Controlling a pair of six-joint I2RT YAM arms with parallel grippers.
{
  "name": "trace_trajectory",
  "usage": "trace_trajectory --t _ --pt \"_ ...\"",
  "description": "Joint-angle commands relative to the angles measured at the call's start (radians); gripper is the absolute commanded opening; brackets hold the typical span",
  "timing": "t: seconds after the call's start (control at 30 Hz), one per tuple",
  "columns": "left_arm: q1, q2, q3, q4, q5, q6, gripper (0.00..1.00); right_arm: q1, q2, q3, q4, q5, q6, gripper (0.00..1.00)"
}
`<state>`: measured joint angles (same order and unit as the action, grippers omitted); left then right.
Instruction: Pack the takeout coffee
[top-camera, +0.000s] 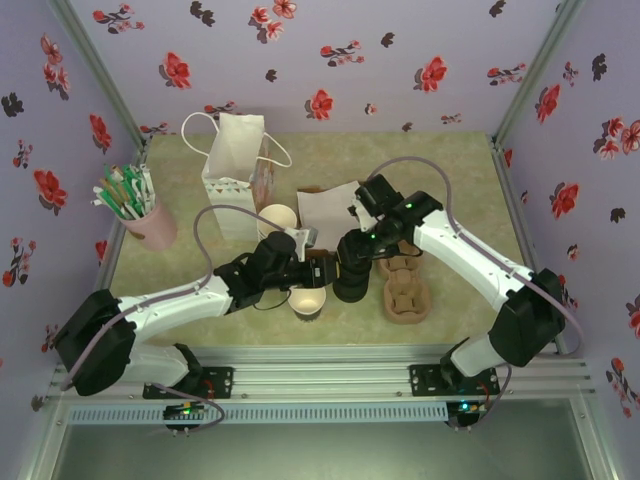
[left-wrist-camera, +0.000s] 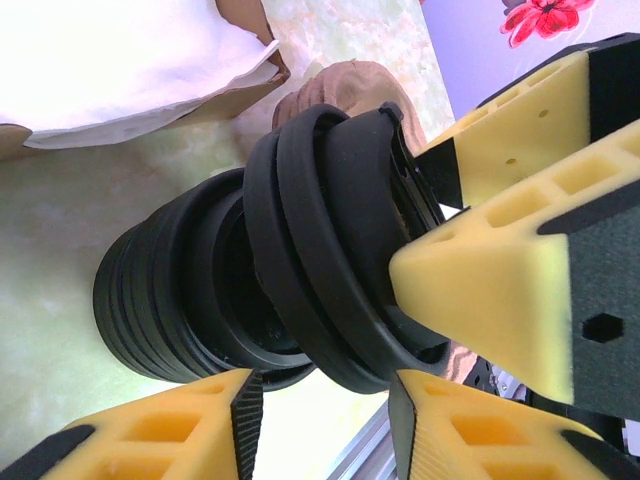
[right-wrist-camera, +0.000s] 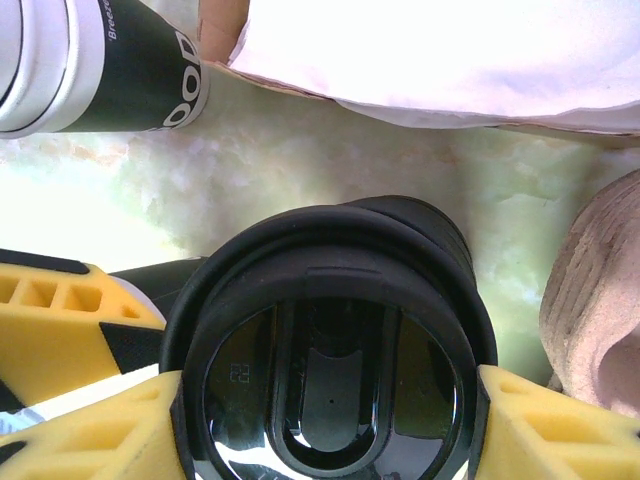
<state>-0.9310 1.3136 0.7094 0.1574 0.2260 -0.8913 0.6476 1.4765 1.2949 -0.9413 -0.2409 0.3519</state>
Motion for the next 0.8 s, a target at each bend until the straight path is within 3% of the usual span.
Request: trace_trajectory --t 0.0,0.77 --pt "0.012 0.021 -0.005 -0.045 0.012 -0.021 0.39 -0.009 -0.035 -0.006 -0.001 -0.016 0.019 0.62" --pt "0.012 -0.004 -0.011 -0.107 -0.021 -0.009 0.41 -0.012 -0.06 -0.048 0.029 -0.067 0.041 0.62"
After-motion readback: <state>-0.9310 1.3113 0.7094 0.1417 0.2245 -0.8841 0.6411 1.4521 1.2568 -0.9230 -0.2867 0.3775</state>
